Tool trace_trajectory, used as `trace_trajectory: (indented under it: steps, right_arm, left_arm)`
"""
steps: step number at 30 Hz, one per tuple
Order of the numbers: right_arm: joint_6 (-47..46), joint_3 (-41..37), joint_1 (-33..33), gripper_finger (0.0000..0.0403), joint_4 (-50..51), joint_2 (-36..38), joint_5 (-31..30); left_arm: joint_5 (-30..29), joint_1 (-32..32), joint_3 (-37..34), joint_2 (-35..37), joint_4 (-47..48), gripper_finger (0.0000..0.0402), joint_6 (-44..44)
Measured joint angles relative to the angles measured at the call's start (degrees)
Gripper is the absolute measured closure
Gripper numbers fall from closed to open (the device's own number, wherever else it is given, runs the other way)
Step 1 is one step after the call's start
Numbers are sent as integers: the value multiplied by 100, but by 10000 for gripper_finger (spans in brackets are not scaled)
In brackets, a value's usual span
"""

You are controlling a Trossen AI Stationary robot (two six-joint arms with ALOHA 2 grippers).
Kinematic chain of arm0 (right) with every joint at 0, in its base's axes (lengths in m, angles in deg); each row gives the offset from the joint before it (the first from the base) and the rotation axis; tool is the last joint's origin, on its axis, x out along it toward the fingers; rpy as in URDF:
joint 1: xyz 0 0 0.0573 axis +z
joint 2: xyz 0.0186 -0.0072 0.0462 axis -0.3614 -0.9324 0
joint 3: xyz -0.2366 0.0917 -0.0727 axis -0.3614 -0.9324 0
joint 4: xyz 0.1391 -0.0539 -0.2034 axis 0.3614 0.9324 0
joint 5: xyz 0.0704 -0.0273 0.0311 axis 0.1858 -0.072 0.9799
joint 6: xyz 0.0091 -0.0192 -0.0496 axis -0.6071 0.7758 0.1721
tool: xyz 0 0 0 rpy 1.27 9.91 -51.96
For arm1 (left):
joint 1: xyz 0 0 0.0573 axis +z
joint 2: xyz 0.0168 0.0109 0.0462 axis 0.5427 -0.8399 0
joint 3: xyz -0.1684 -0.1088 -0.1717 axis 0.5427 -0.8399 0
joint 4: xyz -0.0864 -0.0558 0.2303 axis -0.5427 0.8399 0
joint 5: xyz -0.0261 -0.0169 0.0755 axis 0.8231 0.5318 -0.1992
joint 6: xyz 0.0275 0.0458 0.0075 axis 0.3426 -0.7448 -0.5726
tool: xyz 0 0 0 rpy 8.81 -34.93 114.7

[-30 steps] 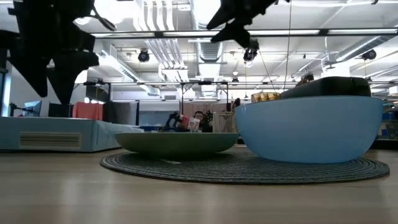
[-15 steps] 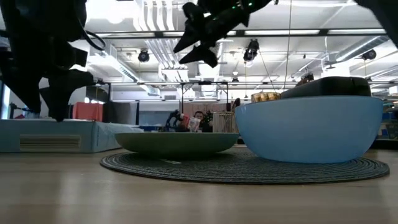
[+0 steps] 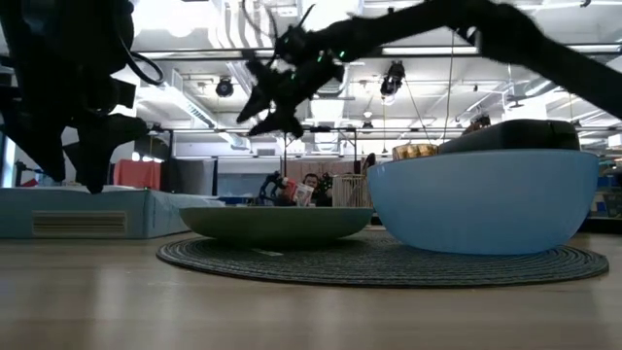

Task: Arrange a breakfast setting
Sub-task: Pour the cereal from the cereal box into the blue bowl

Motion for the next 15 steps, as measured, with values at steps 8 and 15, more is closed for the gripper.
trace_trajectory:
  steps: [8,15]
  right_arm:
    - [304,-73,-56,216,290,-124,-5]
    - [567,-64,-41,216,120,110,-183]
  left_arm:
    - [93,4,43,-2,6,135,156]
    - [148,9,129,-4,-25,135,221]
